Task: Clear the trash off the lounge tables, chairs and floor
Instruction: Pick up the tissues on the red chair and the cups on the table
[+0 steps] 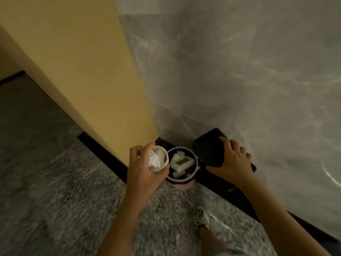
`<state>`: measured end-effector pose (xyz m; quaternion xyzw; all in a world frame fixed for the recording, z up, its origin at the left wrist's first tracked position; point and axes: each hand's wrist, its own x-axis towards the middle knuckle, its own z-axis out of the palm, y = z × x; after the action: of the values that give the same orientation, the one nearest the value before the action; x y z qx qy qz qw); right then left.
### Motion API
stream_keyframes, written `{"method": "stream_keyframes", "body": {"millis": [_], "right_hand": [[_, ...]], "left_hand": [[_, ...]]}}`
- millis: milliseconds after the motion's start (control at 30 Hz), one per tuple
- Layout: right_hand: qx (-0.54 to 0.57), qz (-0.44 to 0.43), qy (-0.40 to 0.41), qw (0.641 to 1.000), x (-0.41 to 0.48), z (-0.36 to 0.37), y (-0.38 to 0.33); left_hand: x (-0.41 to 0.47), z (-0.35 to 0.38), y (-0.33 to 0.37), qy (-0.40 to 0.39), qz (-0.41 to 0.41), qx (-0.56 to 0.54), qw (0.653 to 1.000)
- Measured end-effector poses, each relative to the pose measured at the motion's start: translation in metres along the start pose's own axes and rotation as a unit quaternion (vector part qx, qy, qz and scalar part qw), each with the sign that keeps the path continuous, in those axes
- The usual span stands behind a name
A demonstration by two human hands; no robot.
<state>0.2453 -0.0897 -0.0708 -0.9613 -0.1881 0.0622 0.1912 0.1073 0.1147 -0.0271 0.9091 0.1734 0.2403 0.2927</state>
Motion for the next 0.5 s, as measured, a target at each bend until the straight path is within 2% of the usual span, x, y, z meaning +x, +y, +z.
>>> {"method": "stream_keyframes", "body": {"millis": [100, 233, 400, 500], "right_hand": [[0.005, 0.033, -0.024, 0.999, 0.089, 0.016, -0.003], [0.029, 0.054, -0.020, 0.998, 0.180, 0.049, -0.022], [0.076, 0.113, -0.001, 0.991, 0.236, 0.124, -0.039], [0.085, 0.186, 0.021, 0.979, 0.254, 0.180, -0.037]], "left_hand": [[0.082, 0.034, -0.022, -0.044, -0.010, 0.002, 0.999], [0.170, 0.075, -0.065, -0.054, -0.004, 0.008, 0.999], [0.233, 0.137, -0.136, -0.095, 0.003, -0.013, 0.995], [0.256, 0.188, -0.187, -0.128, 0.004, -0.042, 0.991]]}}
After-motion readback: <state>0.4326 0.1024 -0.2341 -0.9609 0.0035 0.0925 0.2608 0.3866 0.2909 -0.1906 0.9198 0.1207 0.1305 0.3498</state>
